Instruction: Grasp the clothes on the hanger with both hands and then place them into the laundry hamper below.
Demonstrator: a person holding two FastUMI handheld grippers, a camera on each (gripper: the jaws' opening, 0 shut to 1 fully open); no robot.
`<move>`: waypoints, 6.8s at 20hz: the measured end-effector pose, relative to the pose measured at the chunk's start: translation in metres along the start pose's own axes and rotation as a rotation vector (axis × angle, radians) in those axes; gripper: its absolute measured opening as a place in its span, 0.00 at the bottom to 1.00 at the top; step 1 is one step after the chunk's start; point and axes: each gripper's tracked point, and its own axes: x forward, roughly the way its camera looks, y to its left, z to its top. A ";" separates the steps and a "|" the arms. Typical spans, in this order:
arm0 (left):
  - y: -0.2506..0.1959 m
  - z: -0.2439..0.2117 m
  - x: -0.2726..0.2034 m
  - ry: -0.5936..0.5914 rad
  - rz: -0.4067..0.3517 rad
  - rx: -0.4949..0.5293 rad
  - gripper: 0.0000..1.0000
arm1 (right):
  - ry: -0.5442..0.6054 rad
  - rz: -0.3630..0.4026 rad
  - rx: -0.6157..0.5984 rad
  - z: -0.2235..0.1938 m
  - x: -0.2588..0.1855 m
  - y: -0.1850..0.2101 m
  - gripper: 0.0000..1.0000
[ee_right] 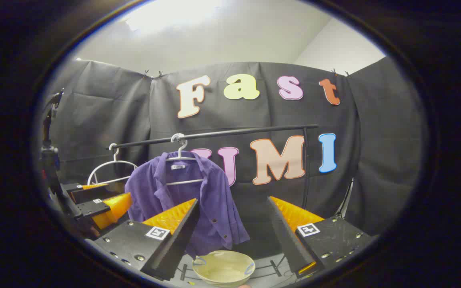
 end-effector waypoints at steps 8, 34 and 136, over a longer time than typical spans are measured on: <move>-0.017 -0.003 -0.007 0.014 0.010 -0.022 0.99 | 0.019 0.075 0.008 -0.006 -0.007 0.002 0.96; -0.044 -0.076 0.121 0.071 0.029 -0.039 0.98 | 0.205 0.075 -0.051 -0.077 0.089 0.013 1.00; 0.202 -0.135 0.122 0.232 0.128 -0.138 0.02 | 0.335 -0.009 -0.143 -0.190 0.306 0.038 0.01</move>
